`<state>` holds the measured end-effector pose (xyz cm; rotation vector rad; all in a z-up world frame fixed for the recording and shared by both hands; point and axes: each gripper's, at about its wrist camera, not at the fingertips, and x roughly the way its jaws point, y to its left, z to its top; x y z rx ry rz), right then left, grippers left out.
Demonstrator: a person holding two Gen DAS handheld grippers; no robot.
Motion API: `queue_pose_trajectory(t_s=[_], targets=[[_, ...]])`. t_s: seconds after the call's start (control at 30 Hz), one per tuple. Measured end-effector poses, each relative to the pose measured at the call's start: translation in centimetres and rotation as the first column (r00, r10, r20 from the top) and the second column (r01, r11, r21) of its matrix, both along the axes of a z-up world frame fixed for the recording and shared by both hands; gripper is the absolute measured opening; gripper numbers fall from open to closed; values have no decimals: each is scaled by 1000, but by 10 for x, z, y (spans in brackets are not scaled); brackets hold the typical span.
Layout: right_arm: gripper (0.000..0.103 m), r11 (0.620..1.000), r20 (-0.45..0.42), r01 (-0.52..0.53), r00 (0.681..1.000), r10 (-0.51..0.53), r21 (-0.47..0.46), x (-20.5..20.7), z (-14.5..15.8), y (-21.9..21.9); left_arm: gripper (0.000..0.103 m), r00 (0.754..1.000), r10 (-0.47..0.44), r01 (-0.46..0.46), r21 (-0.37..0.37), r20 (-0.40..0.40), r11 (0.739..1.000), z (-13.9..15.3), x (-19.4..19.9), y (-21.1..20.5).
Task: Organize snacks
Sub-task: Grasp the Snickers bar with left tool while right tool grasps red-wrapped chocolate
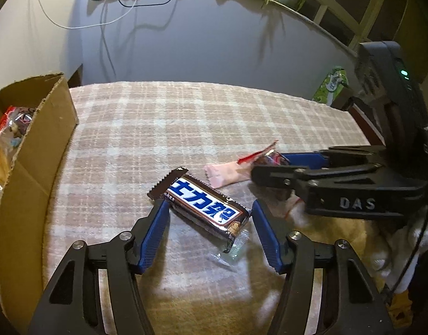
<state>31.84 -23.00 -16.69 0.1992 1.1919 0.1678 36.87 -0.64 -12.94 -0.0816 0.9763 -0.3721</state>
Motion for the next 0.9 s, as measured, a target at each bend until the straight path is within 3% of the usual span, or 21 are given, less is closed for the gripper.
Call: queue_pose_trajectory(t_s=[0.3,0.37,0.53,0.7,0.77,0.9], targets=[[49,999,13,-17,1000,18,-43,-3,0,4,55,1000,20,-20,9,-8,1000,-6,7,3],[49,999,14,-18,1000,19,-45,-3,0,5,45,1000,20,-20,10,-5,1000,-6,9,5],[37,998,27,-6,1000,8,-56,-7,3,3,39,1000,13,-13,19,12,1000,-5,7,7],[36,998,30,-8,999,11,-70,-9,4,3,43,999,44,-45,24,14,999,-4,6,10],[36,997,30,-11,999,13,-73,-9,5,4,56,998,61,-61,43,21,997,-3,6,10],[36,997,30,-10,999,12,-73,-9,4,4,59,996,83,-84,52,13,995,-6,13,10]])
